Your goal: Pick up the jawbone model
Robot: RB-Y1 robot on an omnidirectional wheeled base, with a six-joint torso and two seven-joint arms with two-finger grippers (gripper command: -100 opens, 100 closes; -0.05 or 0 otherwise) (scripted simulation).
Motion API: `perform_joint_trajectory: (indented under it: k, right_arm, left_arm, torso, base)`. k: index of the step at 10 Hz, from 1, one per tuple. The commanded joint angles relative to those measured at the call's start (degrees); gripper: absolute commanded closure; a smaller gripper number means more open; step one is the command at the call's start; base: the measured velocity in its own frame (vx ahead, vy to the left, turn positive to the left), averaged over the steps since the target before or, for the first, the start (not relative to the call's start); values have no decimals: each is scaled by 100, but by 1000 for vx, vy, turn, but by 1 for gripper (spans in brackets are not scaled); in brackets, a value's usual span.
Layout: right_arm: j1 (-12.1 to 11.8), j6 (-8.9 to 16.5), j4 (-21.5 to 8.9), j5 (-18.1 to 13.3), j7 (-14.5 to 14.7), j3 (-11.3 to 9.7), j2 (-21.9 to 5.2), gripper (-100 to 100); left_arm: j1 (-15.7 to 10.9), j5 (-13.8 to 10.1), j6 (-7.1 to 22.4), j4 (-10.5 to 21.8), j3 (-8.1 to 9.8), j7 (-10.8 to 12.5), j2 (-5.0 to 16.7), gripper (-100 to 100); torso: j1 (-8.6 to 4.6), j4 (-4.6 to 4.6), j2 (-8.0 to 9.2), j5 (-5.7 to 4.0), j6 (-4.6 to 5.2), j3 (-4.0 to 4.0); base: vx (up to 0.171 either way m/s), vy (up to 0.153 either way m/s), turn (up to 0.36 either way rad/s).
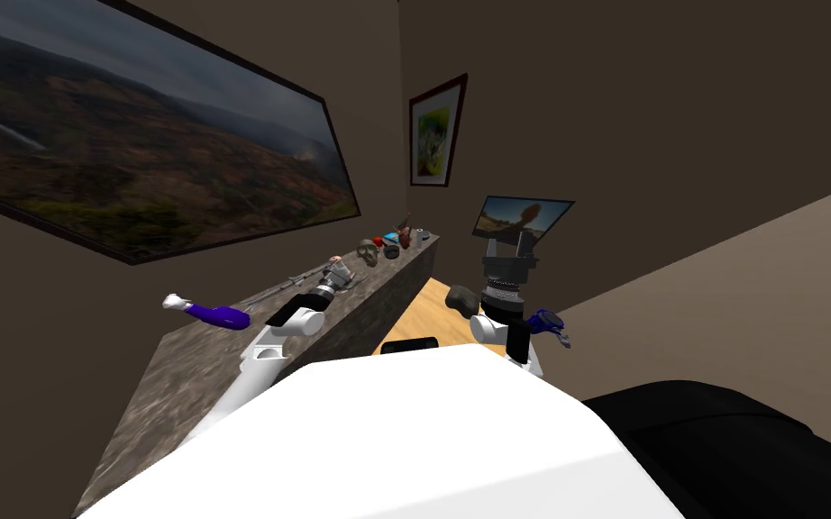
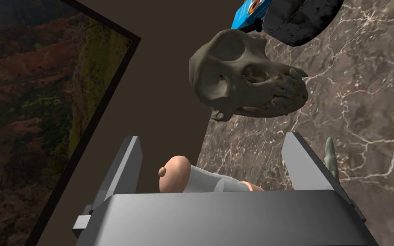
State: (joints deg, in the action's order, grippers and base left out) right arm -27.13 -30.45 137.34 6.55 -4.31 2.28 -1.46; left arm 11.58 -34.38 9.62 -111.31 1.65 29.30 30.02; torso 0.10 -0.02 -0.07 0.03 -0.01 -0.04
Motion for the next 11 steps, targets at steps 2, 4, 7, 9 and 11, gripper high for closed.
perform_joint_trajectory:
  k: [2,4,7,9,11]
  right_arm:
    - [0,0,0,0,0,0,0,0]
    - [0,0,0,0,0,0,0,0]
    - [0,0,0,0,0,0,0,0]
    - [0,0,0,0,0,0,0,0]
    - [0,0,0,0,0,0,0,0]
  left_arm:
    - [-220,-374,446,309,-74,332,340,-100]
    - [-360,-633,707,479,-125,531,526,-100]
    - [-501,-862,1145,648,-182,728,710,-100]
    - [-641,-1086,1462,814,-246,923,889,-100]
    - [-780,-1303,1778,976,-315,1115,1064,-100]
  torso:
    - [0,0,0,0,-3,0]
    - [1,0,0,1,-3,0]
    - [0,0,-1,0,-1,-1]
    - [-1,0,0,0,-1,0]
    - [-2,0,-1,0,-1,-1]
  base:
    - [9,28,-60]
    - [9,28,-58]
    - [8,23,-62]
    - [7,23,-59]
    - [10,21,-56]
